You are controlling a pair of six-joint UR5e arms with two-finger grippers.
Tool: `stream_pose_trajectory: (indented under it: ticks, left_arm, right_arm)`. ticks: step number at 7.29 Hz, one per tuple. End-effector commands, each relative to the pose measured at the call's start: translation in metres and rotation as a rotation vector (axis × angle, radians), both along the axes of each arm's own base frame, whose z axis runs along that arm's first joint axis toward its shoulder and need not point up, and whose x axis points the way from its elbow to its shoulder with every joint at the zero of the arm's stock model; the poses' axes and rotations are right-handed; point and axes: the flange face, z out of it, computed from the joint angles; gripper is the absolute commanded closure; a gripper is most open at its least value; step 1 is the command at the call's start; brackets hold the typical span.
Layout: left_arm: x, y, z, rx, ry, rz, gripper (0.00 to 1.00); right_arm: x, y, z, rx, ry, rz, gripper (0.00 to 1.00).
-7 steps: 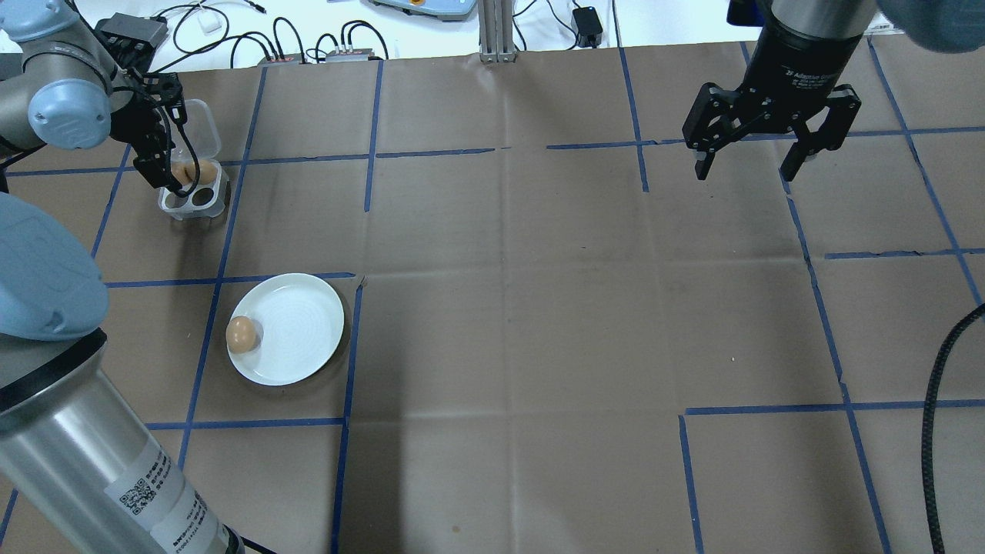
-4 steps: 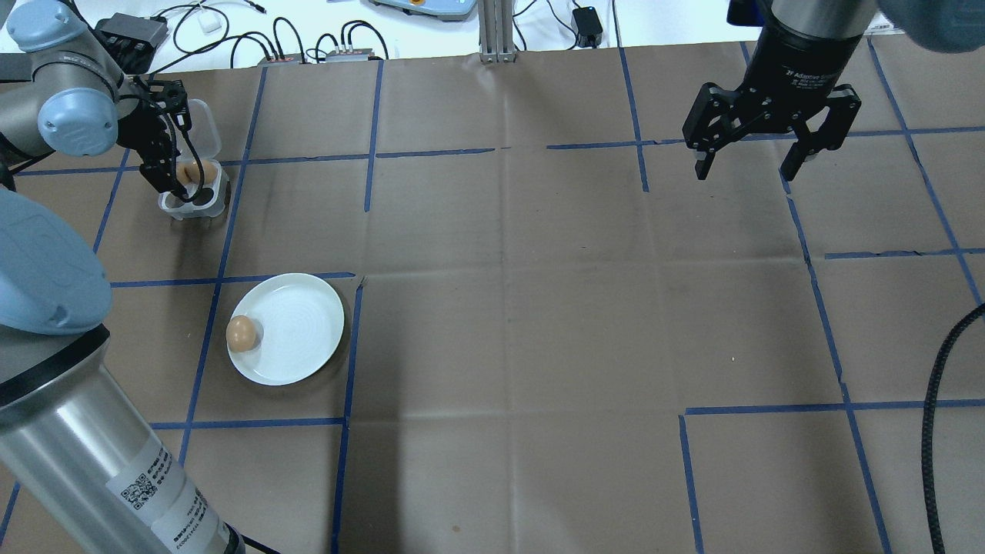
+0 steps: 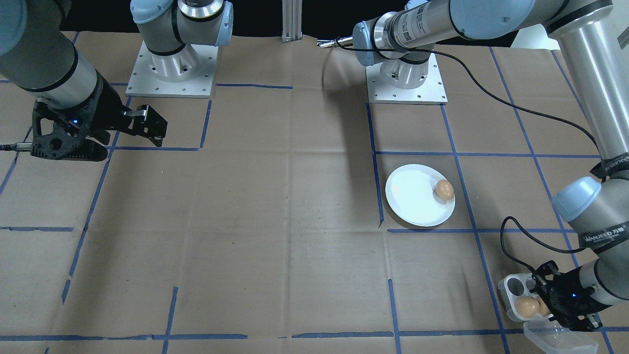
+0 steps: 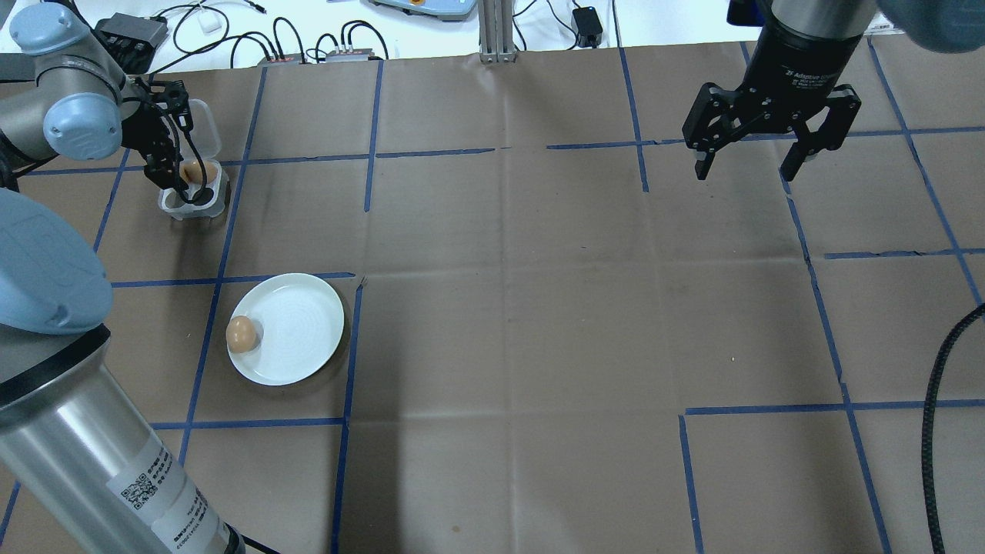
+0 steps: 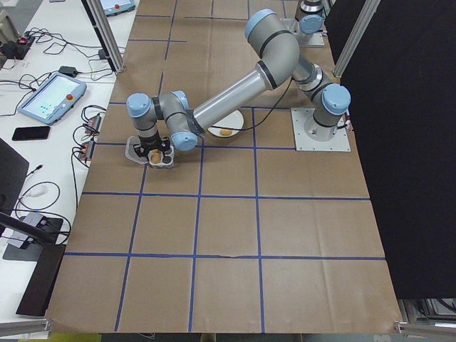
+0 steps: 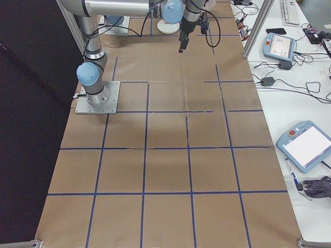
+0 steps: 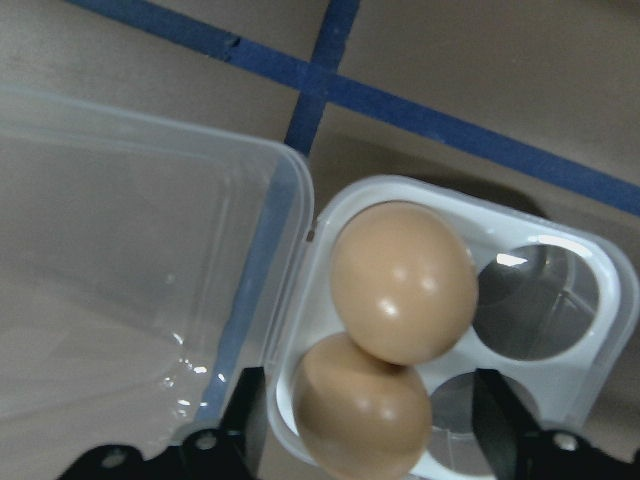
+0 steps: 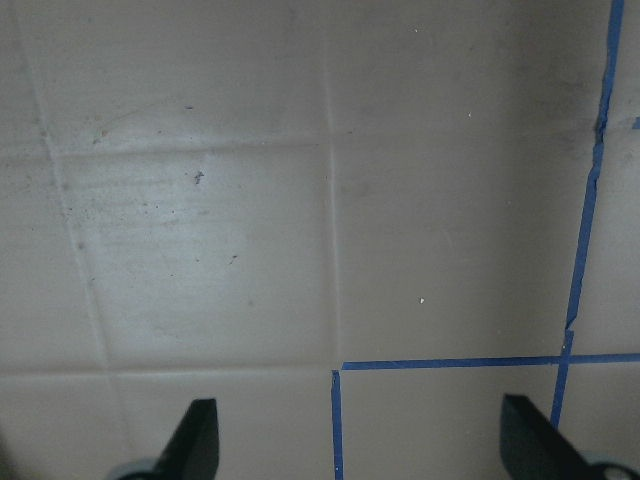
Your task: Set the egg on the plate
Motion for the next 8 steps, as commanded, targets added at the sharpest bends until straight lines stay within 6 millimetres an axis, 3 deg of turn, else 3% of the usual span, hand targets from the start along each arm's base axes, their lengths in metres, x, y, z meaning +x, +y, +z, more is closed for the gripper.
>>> stream_pose_trajectory:
  ticks: [1,3,4,5,8]
  left_arm:
    - [-0.001,0.0,0.001,-0.002,-0.003,0.005,0.61]
    - [-0.003,0.001,0.015,0.0,-0.051,0.006,0.73]
    - [-0.008,0.004,0.026,0.001,-0.064,0.005,0.73]
    - [-0.012,0.013,0.05,-0.009,-0.068,0.006,0.73]
    - [-0.044,0.075,0.101,-0.022,-0.064,0.107,0.75]
  right_arm:
    - [0.0,0.0,0.0,0.0,0.0,0.0,0.0]
    - [0.0,0.0,0.0,0.0,0.0,0.0,0.0]
    - [0.0,0.0,0.0,0.0,0.0,0.0,0.0]
    - [0.0,0.0,-0.001,0.002,0.0,0.0,0.0]
    - [0.0,0.0,0.0,0.0,0.0,0.0,0.0]
